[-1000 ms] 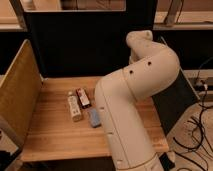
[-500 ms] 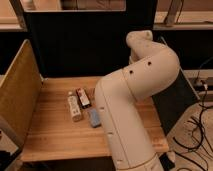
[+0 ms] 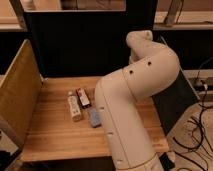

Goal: Wipe the white sponge on the table

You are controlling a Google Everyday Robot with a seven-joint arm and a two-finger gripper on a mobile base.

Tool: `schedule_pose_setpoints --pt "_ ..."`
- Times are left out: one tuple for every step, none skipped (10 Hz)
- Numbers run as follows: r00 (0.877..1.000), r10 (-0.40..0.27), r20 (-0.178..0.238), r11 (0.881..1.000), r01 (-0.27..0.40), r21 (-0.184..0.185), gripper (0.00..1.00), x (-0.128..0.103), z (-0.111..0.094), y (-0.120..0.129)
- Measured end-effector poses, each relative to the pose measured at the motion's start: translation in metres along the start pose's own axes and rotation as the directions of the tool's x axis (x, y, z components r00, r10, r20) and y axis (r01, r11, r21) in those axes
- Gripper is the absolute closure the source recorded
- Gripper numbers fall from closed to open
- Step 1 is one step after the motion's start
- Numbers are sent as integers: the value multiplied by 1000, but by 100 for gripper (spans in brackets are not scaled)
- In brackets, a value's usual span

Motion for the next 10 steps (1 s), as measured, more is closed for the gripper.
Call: schedule_pose_setpoints --pt "1000 0 0 1000 0 0 20 0 0 0" --pt "1000 0 0 1000 0 0 20 0 0 0" --pt "1000 0 0 1000 0 0 20 0 0 0" --pt "1000 0 0 1000 0 0 20 0 0 0" --pt "1000 0 0 1000 0 0 20 0 0 0" --pt "1000 0 0 1000 0 0 20 0 0 0" --pt "1000 1 1 1000 -1 0 20 0 0 0" --pt "1000 10 10 1000 -10 3 20 -1 -2 -2" --pt "999 24 29 1000 -24 2 20 -2 -8 -6" --pt "998 41 50 999 -41 -4 20 -1 -16 -9"
